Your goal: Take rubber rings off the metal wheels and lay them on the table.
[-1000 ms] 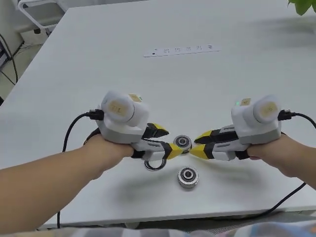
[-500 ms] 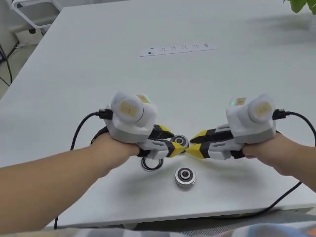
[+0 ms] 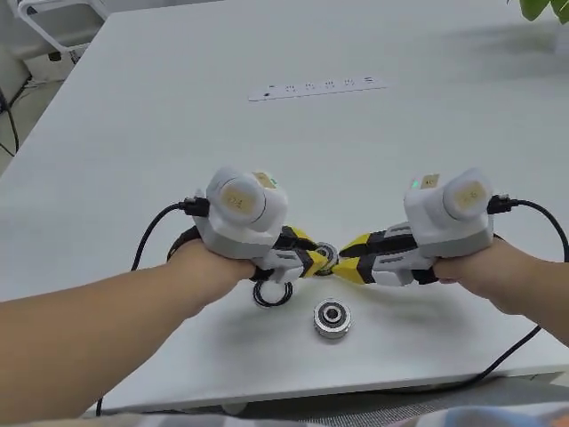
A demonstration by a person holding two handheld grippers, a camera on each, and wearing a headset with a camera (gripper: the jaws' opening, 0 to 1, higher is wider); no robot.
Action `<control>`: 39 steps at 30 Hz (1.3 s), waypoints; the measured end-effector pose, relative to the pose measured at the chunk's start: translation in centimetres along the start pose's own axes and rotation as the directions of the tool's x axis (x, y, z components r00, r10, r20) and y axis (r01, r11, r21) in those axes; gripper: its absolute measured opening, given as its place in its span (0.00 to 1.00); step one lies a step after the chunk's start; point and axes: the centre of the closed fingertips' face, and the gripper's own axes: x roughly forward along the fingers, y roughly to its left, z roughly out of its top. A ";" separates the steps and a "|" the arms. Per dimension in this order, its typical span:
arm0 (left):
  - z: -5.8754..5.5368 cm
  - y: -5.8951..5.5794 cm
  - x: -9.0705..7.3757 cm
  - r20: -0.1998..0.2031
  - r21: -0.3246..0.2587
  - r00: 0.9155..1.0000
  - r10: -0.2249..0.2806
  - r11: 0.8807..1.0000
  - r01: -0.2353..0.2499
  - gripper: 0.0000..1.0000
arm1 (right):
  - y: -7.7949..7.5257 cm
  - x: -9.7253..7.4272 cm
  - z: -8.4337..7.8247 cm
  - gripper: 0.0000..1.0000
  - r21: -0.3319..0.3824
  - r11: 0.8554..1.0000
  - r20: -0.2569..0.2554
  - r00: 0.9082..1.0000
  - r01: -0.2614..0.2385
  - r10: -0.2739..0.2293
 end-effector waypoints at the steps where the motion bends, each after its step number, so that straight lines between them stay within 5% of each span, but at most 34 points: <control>1: 0.0 0.0 0.0 -0.001 0.003 1.000 0.002 1.000 -0.002 0.14 | 0.0 0.0 0.0 0.15 -0.001 1.000 -0.001 1.000 0.000 0.000; 12: 0.0 0.0 0.0 -0.007 0.026 1.000 0.018 1.000 -0.018 0.14 | 0.2 0.1 -0.1 0.07 -0.014 1.000 -0.003 1.000 -0.008 0.008; 13: 0.0 0.0 0.0 -0.008 0.027 1.000 0.020 0.999 -0.020 0.14 | 0.0 0.0 -0.2 0.01 -0.006 1.000 -0.001 1.000 0.005 -0.005; 19: 0.0 0.0 0.1 -0.010 0.030 1.000 0.030 0.999 -0.029 0.14 | -0.2 -0.2 -0.3 0.00 0.051 0.999 0.003 1.000 0.013 -0.014; 22: 0.0 0.0 0.1 -0.023 0.055 0.999 0.036 0.998 -0.035 0.13 | -0.7 -0.2 -0.3 0.00 0.160 0.987 0.018 1.000 0.018 -0.021; 28: -0.1 0.0 0.1 -0.028 0.052 0.999 0.040 0.998 -0.038 0.13 | -0.7 -0.6 -0.2 0.00 0.222 0.975 0.045 0.999 0.015 -0.026; 30: -0.1 0.0 0.1 -0.028 0.052 0.999 0.041 0.998 -0.040 0.13 | -0.8 -0.9 0.2 0.00 0.335 0.942 0.088 0.996 0.001 -0.032; 32: -0.1 0.0 0.1 -0.028 0.051 0.999 0.042 0.998 -0.040 0.13 | -1.0 -1.4 0.5 0.00 0.379 0.925 0.113 0.993 -0.004 -0.042; 39: -0.1 -0.2 0.1 -0.029 0.042 0.998 0.047 0.998 -0.046 0.13 | -0.6 -1.4 1.0 0.00 0.390 0.921 0.124 0.991 -0.004 -0.049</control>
